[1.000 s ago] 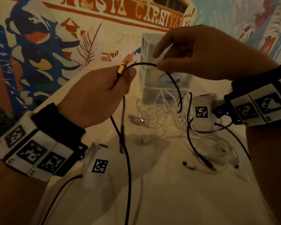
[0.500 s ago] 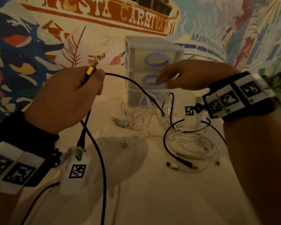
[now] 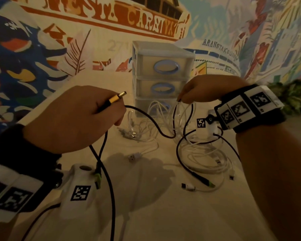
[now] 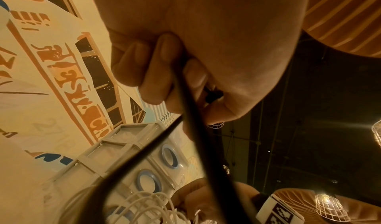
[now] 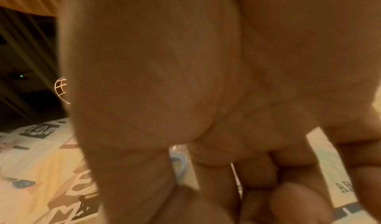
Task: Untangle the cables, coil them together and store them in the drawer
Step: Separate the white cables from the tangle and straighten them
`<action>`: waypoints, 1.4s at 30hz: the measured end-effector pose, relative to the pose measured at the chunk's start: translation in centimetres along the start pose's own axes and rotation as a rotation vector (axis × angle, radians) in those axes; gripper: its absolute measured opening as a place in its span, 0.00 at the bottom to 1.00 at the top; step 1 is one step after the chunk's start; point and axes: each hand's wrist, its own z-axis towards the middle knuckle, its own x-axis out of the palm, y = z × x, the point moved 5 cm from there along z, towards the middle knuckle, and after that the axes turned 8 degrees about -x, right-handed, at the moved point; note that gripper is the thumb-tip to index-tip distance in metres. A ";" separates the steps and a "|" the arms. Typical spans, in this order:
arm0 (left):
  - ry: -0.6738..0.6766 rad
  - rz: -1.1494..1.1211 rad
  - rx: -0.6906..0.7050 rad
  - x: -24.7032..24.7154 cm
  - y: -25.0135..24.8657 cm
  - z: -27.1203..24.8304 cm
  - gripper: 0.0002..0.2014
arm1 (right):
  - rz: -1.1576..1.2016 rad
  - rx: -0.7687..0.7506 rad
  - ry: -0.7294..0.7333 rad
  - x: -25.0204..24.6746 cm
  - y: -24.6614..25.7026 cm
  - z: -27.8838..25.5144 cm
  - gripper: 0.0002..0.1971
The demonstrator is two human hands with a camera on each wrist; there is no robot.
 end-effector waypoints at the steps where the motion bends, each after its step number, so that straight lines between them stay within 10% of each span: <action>1: -0.001 0.003 0.007 0.0 0.0 0.0 0.19 | 0.030 0.002 -0.028 -0.2 0.1 0.0 0.12; 22: 0.002 0.258 -0.047 0.3 0.4 0.0 0.23 | 0.648 -0.164 -0.395 -3.2 2.2 -1.4 0.12; 42: -0.135 0.118 0.072 0.6 -0.4 0.2 0.15 | 0.687 -0.568 -0.218 -2.0 10.3 -3.5 0.09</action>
